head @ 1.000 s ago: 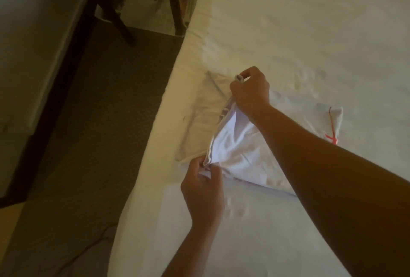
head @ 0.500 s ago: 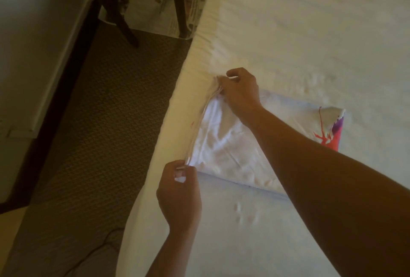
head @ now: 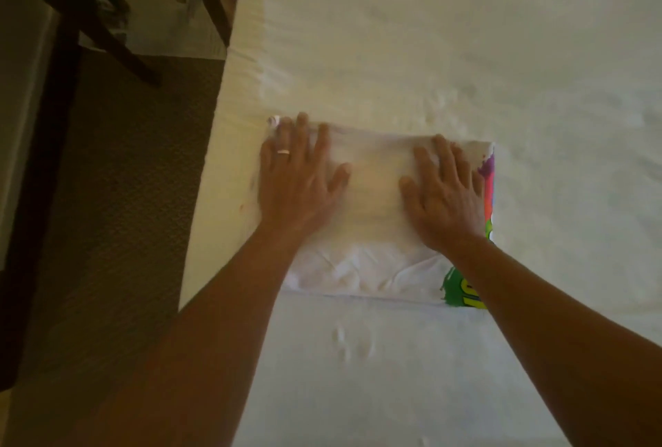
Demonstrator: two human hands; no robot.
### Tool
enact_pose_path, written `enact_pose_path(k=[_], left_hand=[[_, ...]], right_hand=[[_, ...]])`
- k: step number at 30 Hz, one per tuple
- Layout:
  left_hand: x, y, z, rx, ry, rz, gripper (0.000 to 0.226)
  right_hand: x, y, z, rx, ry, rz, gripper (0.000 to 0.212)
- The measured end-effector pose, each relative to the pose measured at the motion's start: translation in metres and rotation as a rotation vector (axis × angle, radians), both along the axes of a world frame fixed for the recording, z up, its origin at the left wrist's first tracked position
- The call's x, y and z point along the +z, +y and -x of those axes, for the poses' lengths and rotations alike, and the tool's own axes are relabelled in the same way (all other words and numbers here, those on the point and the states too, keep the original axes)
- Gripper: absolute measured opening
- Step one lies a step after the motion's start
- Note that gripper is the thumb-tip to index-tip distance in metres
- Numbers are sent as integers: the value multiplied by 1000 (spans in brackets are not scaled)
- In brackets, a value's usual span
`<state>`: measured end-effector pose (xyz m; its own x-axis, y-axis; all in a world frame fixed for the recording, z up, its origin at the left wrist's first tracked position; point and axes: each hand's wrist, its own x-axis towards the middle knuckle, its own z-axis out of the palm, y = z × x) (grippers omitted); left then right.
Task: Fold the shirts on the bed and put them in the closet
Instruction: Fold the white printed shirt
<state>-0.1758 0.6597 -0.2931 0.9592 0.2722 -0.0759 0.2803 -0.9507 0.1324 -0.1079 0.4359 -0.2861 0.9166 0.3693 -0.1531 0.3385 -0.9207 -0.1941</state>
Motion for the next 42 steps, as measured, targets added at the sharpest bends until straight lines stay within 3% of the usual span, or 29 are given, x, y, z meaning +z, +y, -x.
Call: enact_pose_path(k=[3, 12, 17, 24, 31, 33, 36, 42], left_hand=[[-16, 20, 10, 6, 76, -10, 77], [6, 0, 14, 55, 21, -45, 72], [2, -50, 73, -107, 9, -50, 71], [-3, -14, 98, 54, 94, -27, 74], [22, -18, 48, 162, -37, 11, 67], [28, -11, 20, 103, -39, 6, 67], [31, 6, -21, -10, 59, -4, 69], [36, 23, -48, -102, 138, -85, 37]], right_hand=[[-13, -26, -2, -10, 47, 92, 67], [-4, -31, 19, -117, 33, -12, 68], [-15, -35, 84, 43, -6, -16, 70], [-17, -73, 81, 96, -28, 21, 72], [4, -41, 27, 4, -202, -233, 41], [12, -29, -3, 26, -188, -197, 47], [24, -20, -46, 37, -26, 22, 63], [27, -19, -72, 65, 48, 273, 48]])
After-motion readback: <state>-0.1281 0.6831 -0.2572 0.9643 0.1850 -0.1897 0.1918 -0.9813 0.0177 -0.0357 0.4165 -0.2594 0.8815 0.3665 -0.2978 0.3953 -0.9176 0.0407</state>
